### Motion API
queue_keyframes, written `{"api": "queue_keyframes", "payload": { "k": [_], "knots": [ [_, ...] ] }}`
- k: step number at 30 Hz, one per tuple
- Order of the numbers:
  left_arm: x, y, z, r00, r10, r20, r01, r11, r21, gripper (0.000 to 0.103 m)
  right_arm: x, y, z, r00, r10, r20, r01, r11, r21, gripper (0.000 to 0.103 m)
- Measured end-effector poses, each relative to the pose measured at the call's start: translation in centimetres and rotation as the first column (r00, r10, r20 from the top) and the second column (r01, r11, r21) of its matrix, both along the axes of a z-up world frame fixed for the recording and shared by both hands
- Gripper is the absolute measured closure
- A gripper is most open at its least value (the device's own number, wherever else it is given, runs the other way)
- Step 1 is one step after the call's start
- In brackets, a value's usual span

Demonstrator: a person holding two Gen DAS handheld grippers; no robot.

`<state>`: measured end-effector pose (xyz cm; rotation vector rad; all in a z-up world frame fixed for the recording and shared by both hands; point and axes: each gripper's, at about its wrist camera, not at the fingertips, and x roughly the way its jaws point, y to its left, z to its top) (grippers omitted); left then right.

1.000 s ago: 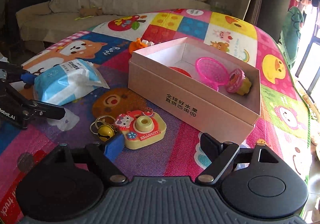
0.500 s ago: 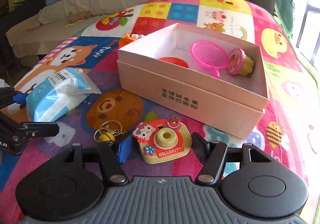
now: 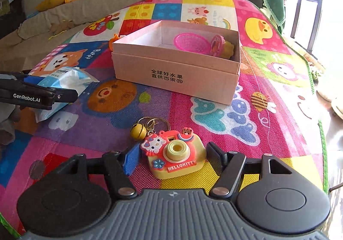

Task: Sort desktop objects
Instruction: 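Drop the wipes pack in the box with left while right carries Hello Kitty toy in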

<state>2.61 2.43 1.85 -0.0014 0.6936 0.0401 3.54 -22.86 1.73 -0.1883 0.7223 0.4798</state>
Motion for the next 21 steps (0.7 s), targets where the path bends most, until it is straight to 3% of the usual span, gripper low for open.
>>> {"api": "queue_keyframes", "payload": {
  "k": [2, 4, 5, 6, 8, 14, 16, 21],
  "knots": [
    [0.2, -0.1, 0.0, 1.0, -0.01, -0.004, 0.01, 1.0, -0.009, 0.002, 0.1, -0.1, 0.0, 1.0, 0.01, 0.004, -0.01, 1.0, -0.013, 0.03],
    [0.3, -0.4, -0.2, 1.0, -0.018, -0.009, 0.018, 1.0, -0.003, 0.009, 0.1, -0.2, 0.0, 1.0, 0.024, 0.0, -0.024, 1.0, -0.014, 0.029],
    [0.4, -0.6, -0.3, 1.0, -0.015, -0.015, 0.015, 1.0, 0.005, 0.017, 0.1, -0.3, 0.1, 1.0, 0.03, -0.004, -0.03, 0.999, -0.012, 0.029],
    [0.4, -0.6, -0.4, 1.0, -0.011, -0.019, 0.011, 1.0, 0.011, 0.026, 0.0, -0.5, 0.1, 0.999, 0.038, -0.011, -0.038, 0.999, -0.007, 0.031],
    [0.3, -0.6, -0.6, 0.999, -0.012, -0.029, 0.012, 1.0, 0.015, 0.035, -0.3, -0.6, 0.3, 0.999, 0.048, -0.023, -0.048, 0.999, 0.005, 0.046],
    [-2.0, -1.8, 0.4, 0.996, -0.091, -0.015, 0.091, 0.993, 0.07, 0.044, -1.7, -0.8, 1.4, 0.995, 0.093, -0.032, -0.093, 0.996, -0.011, 0.047],
    [-2.5, -1.8, 2.4, 0.992, -0.125, 0.018, 0.124, 0.992, 0.034, 0.044, -1.9, -1.5, 3.6, 0.996, 0.087, 0.002, -0.087, 0.996, 0.009, 0.047],
    [-0.1, -2.9, 11.5, 0.95, -0.183, 0.252, 0.175, 0.983, 0.054, 0.044, -0.7, -3.3, 12.4, 0.979, 0.017, 0.202, -0.033, 0.996, 0.078, 0.047]
  ]
}}
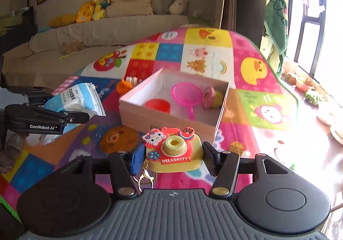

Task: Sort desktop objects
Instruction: 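Drop the wipes pack in the box with left while right carries Hello Kitty toy in, then reach the right tool to the white red-capped bottle and grasp it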

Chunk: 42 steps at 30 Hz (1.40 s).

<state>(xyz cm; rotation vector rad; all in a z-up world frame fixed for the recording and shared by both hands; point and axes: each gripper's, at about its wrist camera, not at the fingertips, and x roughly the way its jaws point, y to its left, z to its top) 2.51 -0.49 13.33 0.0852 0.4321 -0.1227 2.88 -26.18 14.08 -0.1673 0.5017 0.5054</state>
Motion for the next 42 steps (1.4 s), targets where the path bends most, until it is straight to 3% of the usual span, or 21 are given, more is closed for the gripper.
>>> {"api": "queue_keyframes", "payload": {
  "k": [2, 5, 8, 9, 11, 13, 15, 23, 26, 28, 35, 42],
  "knots": [
    [2.6, -0.9, 1.8, 1.0, -0.003, 0.029, 0.003, 1.0, -0.005, 0.044, 1.1, -0.5, 3.4, 0.997, -0.017, 0.076, 0.013, 0.999, 0.05, 0.047],
    [6.6, -2.6, 2.2, 1.0, 0.009, 0.019, -0.008, 1.0, -0.01, 0.044, 2.4, -0.4, 5.7, 0.986, -0.045, 0.161, 0.035, 0.997, 0.064, 0.047],
    [11.1, -4.2, 0.6, 1.0, 0.0, 0.004, 0.0, 0.998, -0.059, 0.039, 4.1, -0.2, 6.1, 0.985, -0.054, 0.162, 0.042, 0.996, 0.074, 0.047],
    [12.3, -4.6, -0.1, 1.0, -0.003, -0.023, 0.001, 0.998, -0.06, 0.032, 4.6, 0.0, 6.0, 0.987, -0.053, 0.154, 0.042, 0.996, 0.073, 0.047],
    [13.8, -4.9, -2.4, 0.994, 0.002, -0.109, -0.008, 0.999, -0.049, 0.032, 6.0, 0.4, 5.6, 0.99, -0.064, 0.125, 0.056, 0.996, 0.065, 0.047],
    [13.2, -4.4, -3.8, 0.991, -0.002, -0.133, -0.005, 0.999, -0.047, 0.028, 6.9, 0.5, 5.1, 0.991, -0.079, 0.107, 0.074, 0.996, 0.051, 0.047],
    [11.4, -3.5, -5.0, 0.991, 0.005, -0.133, -0.01, 0.999, -0.036, 0.016, 7.4, 0.1, 4.5, 0.992, -0.091, 0.088, 0.087, 0.995, 0.048, 0.047],
    [6.2, -1.0, -7.3, 0.988, 0.02, -0.151, -0.019, 1.0, 0.011, 0.009, 12.1, 1.4, 1.8, 0.991, -0.13, -0.013, 0.131, 0.988, 0.081, 0.047],
    [5.4, 0.3, -7.7, 0.985, 0.042, -0.166, -0.043, 0.999, -0.005, 0.008, 14.1, 2.8, 0.8, 0.989, -0.146, -0.035, 0.149, 0.985, 0.085, 0.046],
    [4.8, 1.4, -8.1, 0.982, 0.061, -0.178, -0.066, 0.998, -0.019, 0.007, 15.2, 3.1, -0.2, 0.983, -0.155, -0.097, 0.163, 0.983, 0.084, 0.038],
    [3.8, 5.0, -10.6, 0.96, 0.168, -0.225, -0.177, 0.984, -0.02, 0.004, 14.1, 1.9, -0.2, 0.975, -0.184, -0.123, 0.198, 0.974, 0.111, 0.03],
    [3.6, 7.3, -11.5, 0.939, 0.253, -0.234, -0.266, 0.964, -0.026, 0.002, 13.0, 4.6, 0.2, 0.982, -0.145, -0.12, 0.149, 0.988, 0.03, 0.019]
  ]
}}
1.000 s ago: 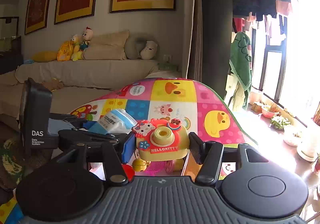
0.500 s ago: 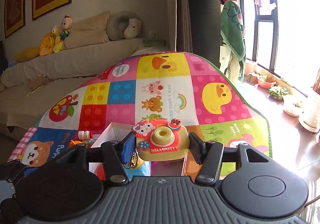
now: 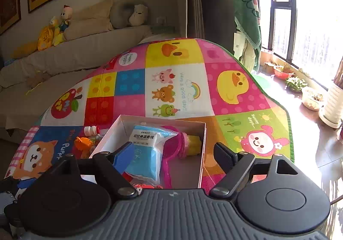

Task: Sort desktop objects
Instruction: 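Reach the right tool to the white red-capped bottle and grasp it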

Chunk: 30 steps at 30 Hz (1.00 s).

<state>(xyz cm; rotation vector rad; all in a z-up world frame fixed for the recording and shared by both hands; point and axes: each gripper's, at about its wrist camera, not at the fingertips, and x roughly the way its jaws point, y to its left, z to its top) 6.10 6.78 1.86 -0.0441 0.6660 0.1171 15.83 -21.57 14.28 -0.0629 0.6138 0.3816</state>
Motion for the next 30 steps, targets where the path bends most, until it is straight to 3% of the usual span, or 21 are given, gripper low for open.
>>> {"api": "queue_keyframes", "payload": {
  "k": [8, 9, 11, 13, 18, 20, 22, 26, 30],
  "knots": [
    [-0.9, 2.6, -0.4, 0.998, 0.061, 0.031, -0.061, 0.998, -0.001, 0.001, -0.4, 8.1, -0.9, 0.986, 0.162, -0.045, -0.164, 0.985, -0.057, 0.021],
    [-1.0, 3.0, -0.4, 0.997, 0.072, 0.031, -0.071, 0.997, -0.028, 0.001, -0.1, 9.3, -1.0, 0.982, 0.181, -0.054, -0.185, 0.98, -0.068, 0.023],
    [-1.2, 3.7, -0.4, 0.996, 0.08, 0.043, -0.077, 0.995, -0.07, 0.001, 1.1, 12.0, -0.9, 0.969, 0.226, -0.095, -0.233, 0.97, -0.071, 0.04],
    [-1.3, 3.9, -0.4, 0.996, 0.077, 0.045, -0.073, 0.993, -0.091, 0.0, 2.9, 14.7, -0.8, 0.962, 0.24, -0.132, -0.251, 0.965, -0.074, 0.046],
    [-1.1, 4.3, -0.6, 0.997, 0.061, 0.042, -0.055, 0.989, -0.134, 0.0, 8.8, 20.9, -2.4, 0.978, 0.167, -0.126, -0.191, 0.958, -0.214, 0.052],
    [-1.2, 4.5, -0.7, 0.997, 0.062, 0.044, -0.055, 0.988, -0.145, 0.0, 11.6, 23.1, -4.5, 0.976, 0.128, -0.173, -0.173, 0.947, -0.271, 0.07],
    [-1.2, 4.5, -0.7, 0.997, 0.061, 0.046, -0.054, 0.988, -0.146, 0.0, 13.3, 24.9, -6.6, 0.976, 0.105, -0.192, -0.167, 0.926, -0.34, 0.079],
    [-1.3, 4.4, -0.7, 0.997, 0.062, 0.05, -0.054, 0.988, -0.142, 0.0, 15.0, 27.3, -10.1, 0.984, 0.05, -0.171, -0.129, 0.86, -0.494, 0.079],
    [-1.3, 4.7, -0.6, 0.997, 0.062, 0.046, -0.054, 0.986, -0.155, 0.0, 15.2, 27.2, -10.3, 0.968, 0.017, -0.249, -0.143, 0.856, -0.497, 0.08]
  ]
}}
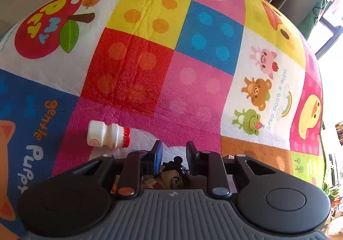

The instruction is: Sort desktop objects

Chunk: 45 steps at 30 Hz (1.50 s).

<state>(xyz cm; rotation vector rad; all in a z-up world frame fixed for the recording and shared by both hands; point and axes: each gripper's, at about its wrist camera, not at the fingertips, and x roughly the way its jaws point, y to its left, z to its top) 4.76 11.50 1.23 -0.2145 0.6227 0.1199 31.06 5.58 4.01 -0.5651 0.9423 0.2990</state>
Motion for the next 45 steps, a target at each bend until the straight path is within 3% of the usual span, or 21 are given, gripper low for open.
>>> {"api": "queue_keyframes", "payload": {
  "k": [9, 15, 18, 20, 21, 24, 26, 27, 30, 31, 32, 33, 39, 45],
  "knots": [
    [-0.2, 0.0, 0.0, 1.0, -0.005, 0.005, 0.005, 1.0, -0.002, 0.0, -5.4, -2.7, 2.0, 0.984, 0.049, -0.173, -0.023, 0.989, 0.147, 0.079],
    [-0.6, -0.8, 0.1, 0.999, -0.039, 0.0, 0.039, 0.999, 0.035, 0.0, -11.2, -4.2, 4.2, 0.962, 0.187, -0.199, -0.154, 0.973, 0.17, 0.061],
    [-0.5, -1.5, 0.1, 0.998, -0.065, 0.001, 0.065, 0.996, 0.063, 0.0, -10.5, -5.8, 7.2, 0.962, 0.197, -0.186, -0.131, 0.939, 0.32, 0.059],
    [-0.5, -1.6, 0.0, 0.998, -0.07, 0.0, 0.07, 0.995, 0.066, 0.0, -9.1, -5.4, 8.3, 0.981, 0.156, -0.117, -0.106, 0.93, 0.353, 0.043],
    [-0.5, -1.5, 0.0, 0.998, -0.068, 0.002, 0.068, 0.996, 0.061, 0.0, -8.3, -4.9, 8.3, 0.984, 0.143, -0.108, -0.094, 0.924, 0.37, 0.042],
    [-0.5, -1.2, 0.0, 0.998, -0.062, -0.002, 0.062, 0.997, 0.039, 0.0, -5.4, -2.4, 6.9, 0.99, 0.096, -0.105, -0.046, 0.915, 0.4, 0.041],
    [-0.6, -1.1, 0.0, 0.998, -0.059, -0.002, 0.059, 0.998, 0.031, 0.0, -3.0, -0.1, 4.7, 0.993, 0.048, -0.112, 0.0, 0.918, 0.397, 0.023],
    [-0.6, -1.0, -0.1, 0.998, -0.057, -0.003, 0.057, 0.998, 0.026, 0.0, -2.3, 0.7, 4.0, 0.993, 0.037, -0.112, 0.01, 0.922, 0.386, 0.022],
    [-0.5, -0.6, -0.1, 0.999, -0.052, -0.011, 0.052, 0.999, 0.007, 0.0, -0.2, 3.1, 1.5, 0.994, 0.028, -0.103, 0.006, 0.949, 0.316, 0.023],
    [-0.5, -0.5, -0.1, 0.999, -0.053, -0.012, 0.053, 0.999, 0.001, 0.0, 0.2, 3.4, 0.9, 0.993, 0.033, -0.114, 0.002, 0.955, 0.296, 0.033],
    [-0.5, -0.4, -0.1, 0.998, -0.054, -0.012, 0.054, 0.999, -0.003, 0.0, 0.4, 3.6, 0.3, 0.988, 0.048, -0.145, -0.005, 0.958, 0.286, 0.051],
    [-0.5, -0.4, -0.1, 0.998, -0.055, -0.01, 0.055, 0.998, -0.004, 0.0, 0.5, 3.5, 0.1, 0.984, 0.057, -0.169, -0.007, 0.958, 0.287, 0.059],
    [-1.1, -0.7, 0.2, 0.997, -0.071, 0.011, 0.072, 0.997, -0.009, 0.0, -2.5, 0.7, 0.0, 0.969, 0.099, -0.226, -0.021, 0.946, 0.322, 0.06],
    [-2.9, -1.6, 0.8, 0.989, -0.146, 0.007, 0.146, 0.989, -0.015, 0.0, -8.8, -2.2, 1.4, 0.938, 0.208, -0.277, -0.095, 0.923, 0.372, 0.06]
  ]
}}
